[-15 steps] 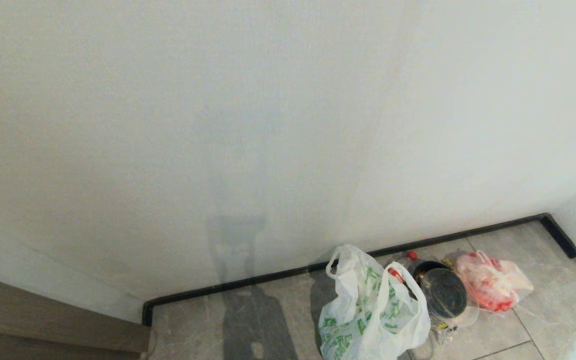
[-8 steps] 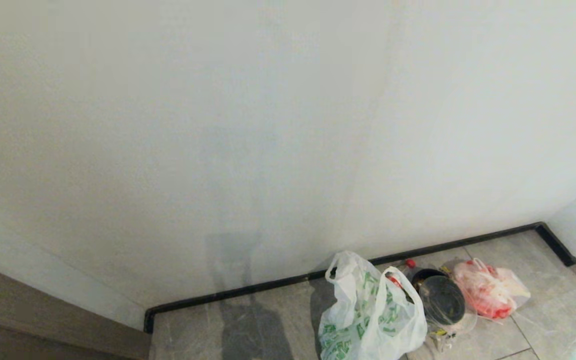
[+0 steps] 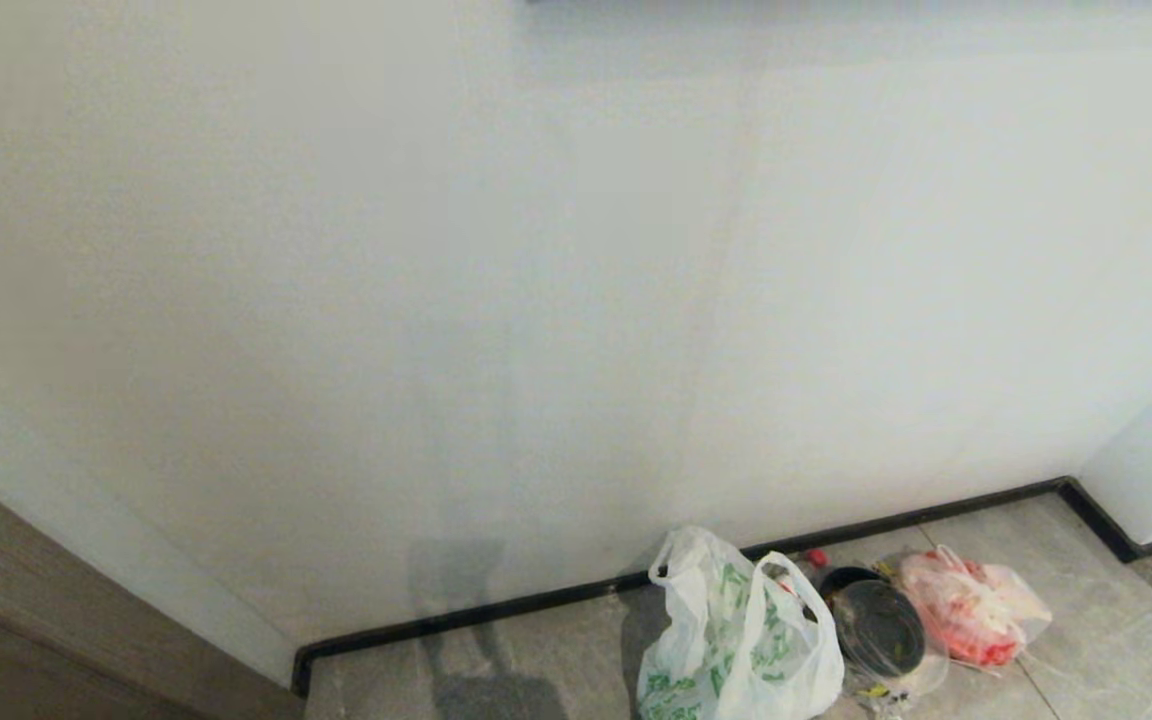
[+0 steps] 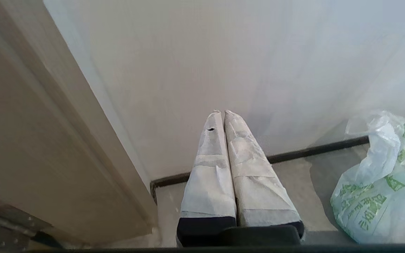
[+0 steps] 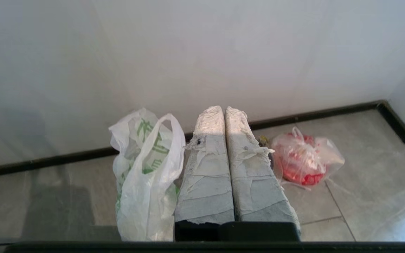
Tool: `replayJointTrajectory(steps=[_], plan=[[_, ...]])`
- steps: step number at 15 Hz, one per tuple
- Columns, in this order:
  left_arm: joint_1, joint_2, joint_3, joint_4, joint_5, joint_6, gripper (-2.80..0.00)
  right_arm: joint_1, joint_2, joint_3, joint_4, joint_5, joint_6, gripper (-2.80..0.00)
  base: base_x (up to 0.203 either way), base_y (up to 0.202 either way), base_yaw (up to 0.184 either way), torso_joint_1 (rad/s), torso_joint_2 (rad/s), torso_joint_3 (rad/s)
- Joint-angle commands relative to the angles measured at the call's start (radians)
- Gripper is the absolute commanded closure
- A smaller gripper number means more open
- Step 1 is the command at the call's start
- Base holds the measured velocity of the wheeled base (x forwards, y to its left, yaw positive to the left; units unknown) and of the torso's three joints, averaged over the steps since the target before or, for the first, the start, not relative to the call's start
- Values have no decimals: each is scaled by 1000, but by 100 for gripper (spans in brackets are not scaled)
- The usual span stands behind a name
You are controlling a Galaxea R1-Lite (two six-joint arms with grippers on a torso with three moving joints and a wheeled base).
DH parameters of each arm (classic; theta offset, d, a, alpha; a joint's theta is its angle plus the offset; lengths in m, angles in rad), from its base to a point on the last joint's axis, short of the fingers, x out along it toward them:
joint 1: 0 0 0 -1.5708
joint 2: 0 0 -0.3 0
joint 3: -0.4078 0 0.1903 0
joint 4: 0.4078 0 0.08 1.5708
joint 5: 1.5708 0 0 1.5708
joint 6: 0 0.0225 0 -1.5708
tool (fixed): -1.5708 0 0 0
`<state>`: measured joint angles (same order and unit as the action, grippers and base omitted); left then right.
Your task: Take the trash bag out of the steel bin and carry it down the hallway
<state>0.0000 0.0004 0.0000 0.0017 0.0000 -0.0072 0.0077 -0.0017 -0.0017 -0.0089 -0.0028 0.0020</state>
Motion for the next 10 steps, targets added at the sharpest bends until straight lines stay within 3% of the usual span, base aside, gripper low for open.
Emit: replayJointTrajectory(steps=[1, 10], plan=[[0, 0, 0, 0, 0, 0, 0, 0, -38, 0, -2, 0, -2, 0, 0, 0, 0, 2, 1, 204], [0, 1, 0, 0, 0, 0, 0, 0, -38, 0, -2, 0, -4, 0, 0, 0, 0, 1, 2, 200]])
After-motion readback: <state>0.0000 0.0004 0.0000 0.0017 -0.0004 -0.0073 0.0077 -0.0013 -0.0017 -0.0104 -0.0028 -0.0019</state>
